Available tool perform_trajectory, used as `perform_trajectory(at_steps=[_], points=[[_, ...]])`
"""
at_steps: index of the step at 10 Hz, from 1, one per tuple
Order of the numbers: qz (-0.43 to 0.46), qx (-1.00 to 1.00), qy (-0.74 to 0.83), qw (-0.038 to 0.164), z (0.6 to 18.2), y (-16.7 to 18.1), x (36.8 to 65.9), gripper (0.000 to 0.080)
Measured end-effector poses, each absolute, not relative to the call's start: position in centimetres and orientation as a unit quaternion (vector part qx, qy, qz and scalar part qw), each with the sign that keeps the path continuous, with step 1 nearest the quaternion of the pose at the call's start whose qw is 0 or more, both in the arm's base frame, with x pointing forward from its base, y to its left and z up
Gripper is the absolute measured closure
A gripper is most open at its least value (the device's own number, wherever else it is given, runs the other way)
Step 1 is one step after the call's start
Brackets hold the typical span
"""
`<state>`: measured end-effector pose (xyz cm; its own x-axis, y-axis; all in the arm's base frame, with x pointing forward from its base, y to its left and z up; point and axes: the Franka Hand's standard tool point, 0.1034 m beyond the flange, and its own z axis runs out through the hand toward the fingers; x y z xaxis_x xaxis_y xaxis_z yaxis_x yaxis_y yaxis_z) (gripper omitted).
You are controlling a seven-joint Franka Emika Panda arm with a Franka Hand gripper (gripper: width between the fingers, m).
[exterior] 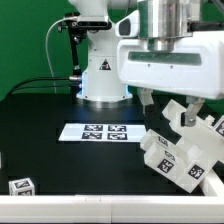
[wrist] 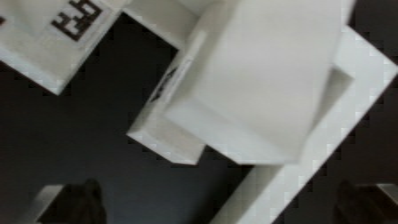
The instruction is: Assemble chair
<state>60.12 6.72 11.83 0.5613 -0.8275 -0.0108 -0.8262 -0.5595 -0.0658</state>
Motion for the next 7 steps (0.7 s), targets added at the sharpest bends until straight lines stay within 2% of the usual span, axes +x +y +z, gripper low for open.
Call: perform_trajectory(at_steps=[2, 5, 7], points=[[0.006, -0.896, 0.443, 0.024, 13.1, 7.8, 60.3, 0.0151], [0.003, -0.901, 0.433, 0.021, 12.6, 7.5, 60.2, 0.0151], [0.012, -0.938, 0.347, 0.011, 12.6, 8.3, 59.6, 0.0151]])
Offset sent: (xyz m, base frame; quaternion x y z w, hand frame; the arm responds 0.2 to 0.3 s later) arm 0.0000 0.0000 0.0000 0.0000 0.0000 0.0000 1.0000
